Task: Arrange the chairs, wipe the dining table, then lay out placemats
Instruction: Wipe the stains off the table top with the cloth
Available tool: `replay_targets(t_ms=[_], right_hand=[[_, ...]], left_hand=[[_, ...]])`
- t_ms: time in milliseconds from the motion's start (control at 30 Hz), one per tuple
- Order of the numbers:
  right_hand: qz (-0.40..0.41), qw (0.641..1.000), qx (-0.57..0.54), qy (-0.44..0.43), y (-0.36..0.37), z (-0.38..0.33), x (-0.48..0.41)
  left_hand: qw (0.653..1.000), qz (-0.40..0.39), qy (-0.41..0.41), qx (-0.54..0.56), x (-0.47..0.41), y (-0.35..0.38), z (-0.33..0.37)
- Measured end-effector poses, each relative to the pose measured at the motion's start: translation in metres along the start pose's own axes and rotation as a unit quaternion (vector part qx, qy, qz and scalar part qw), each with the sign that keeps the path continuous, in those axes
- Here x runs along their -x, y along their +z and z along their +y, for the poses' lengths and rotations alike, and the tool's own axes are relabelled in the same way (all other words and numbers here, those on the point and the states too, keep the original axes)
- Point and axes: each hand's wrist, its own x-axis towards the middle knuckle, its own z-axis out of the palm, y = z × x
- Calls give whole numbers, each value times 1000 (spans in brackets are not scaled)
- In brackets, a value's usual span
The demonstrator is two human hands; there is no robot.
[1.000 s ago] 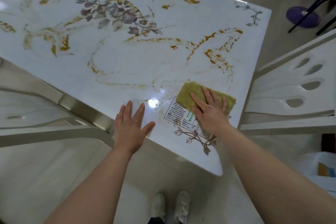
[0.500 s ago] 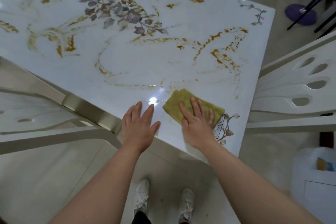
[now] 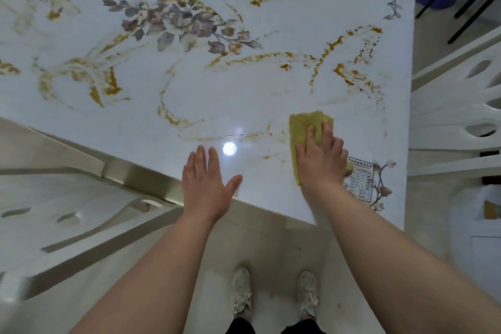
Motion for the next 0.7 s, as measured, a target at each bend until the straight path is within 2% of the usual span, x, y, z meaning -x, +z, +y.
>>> replay_targets(t_ms=[233, 433, 567, 700], right_hand=[[-8, 998, -8, -64, 14, -55, 18], [-24, 995, -19, -94, 22, -37, 46], [-22, 997, -22, -64, 27, 3, 65], [7, 1000, -10, 25, 26, 54, 72]], left_hand=[[1000, -11, 6, 20, 2, 4, -2], [1000, -10, 9, 25, 4, 3, -2], [999, -6, 12, 32, 6, 1, -2], [1000, -9, 9, 24, 7, 1, -1]])
